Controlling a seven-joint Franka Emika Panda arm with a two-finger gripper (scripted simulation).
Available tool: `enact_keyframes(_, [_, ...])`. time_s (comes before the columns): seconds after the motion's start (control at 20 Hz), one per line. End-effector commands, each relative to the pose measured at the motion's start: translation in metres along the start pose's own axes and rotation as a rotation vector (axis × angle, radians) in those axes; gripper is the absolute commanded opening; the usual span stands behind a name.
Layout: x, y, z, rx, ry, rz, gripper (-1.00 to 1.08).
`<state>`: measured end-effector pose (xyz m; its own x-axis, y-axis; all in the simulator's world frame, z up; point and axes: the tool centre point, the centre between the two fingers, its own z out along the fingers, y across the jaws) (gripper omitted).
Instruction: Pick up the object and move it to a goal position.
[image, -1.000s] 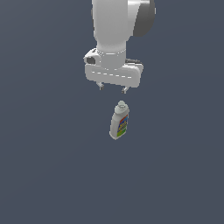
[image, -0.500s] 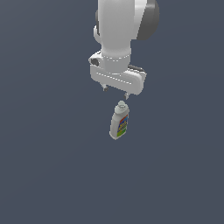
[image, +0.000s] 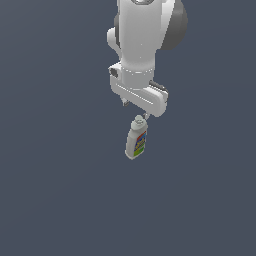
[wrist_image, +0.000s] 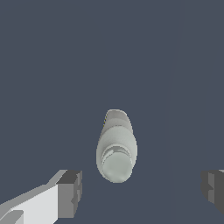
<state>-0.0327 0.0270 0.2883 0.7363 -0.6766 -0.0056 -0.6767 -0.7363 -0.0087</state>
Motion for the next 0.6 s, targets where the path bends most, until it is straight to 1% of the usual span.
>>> enact_keyframes(0.0, [0.000, -0.004, 0.002, -0.002, 0.001, 0.056, 1.00])
enact_keyframes(0.25, [0.000, -0.011, 0.005, -0.005, 0.004, 0.145, 1.00])
enact_keyframes(0.55, [0.000, -0.016, 0.007, -0.007, 0.006, 0.214, 1.00])
